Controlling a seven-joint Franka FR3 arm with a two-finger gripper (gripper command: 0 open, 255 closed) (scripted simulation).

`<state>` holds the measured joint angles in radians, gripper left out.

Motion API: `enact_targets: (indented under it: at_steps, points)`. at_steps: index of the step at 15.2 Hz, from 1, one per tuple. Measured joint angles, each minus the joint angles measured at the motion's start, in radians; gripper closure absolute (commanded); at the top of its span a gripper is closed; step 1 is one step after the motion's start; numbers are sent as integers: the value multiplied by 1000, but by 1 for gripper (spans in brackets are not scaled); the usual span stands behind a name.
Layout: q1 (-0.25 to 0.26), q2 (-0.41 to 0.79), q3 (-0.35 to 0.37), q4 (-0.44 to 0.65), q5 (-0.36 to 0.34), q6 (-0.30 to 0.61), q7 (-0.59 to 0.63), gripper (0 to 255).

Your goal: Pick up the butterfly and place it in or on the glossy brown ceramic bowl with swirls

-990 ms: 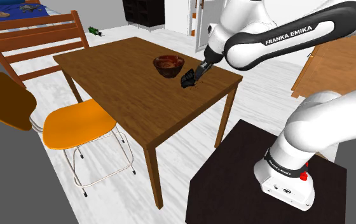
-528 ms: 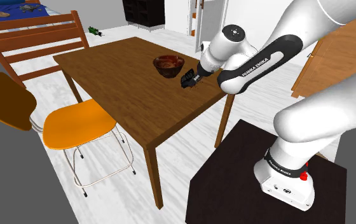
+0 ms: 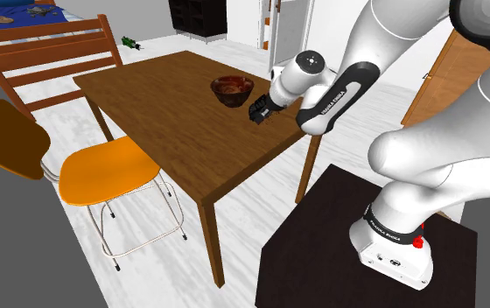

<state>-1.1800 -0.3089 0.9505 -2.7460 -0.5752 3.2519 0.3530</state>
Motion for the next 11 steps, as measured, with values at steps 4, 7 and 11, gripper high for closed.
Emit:
enact_targets:
  at_steps: [4,7,11]
  points:
    - [-120,6,112,12,-1,27,6,0]
    - [-129,6,122,13,0,29,7,0]
    - [-130,6,122,13,0,29,7,255]
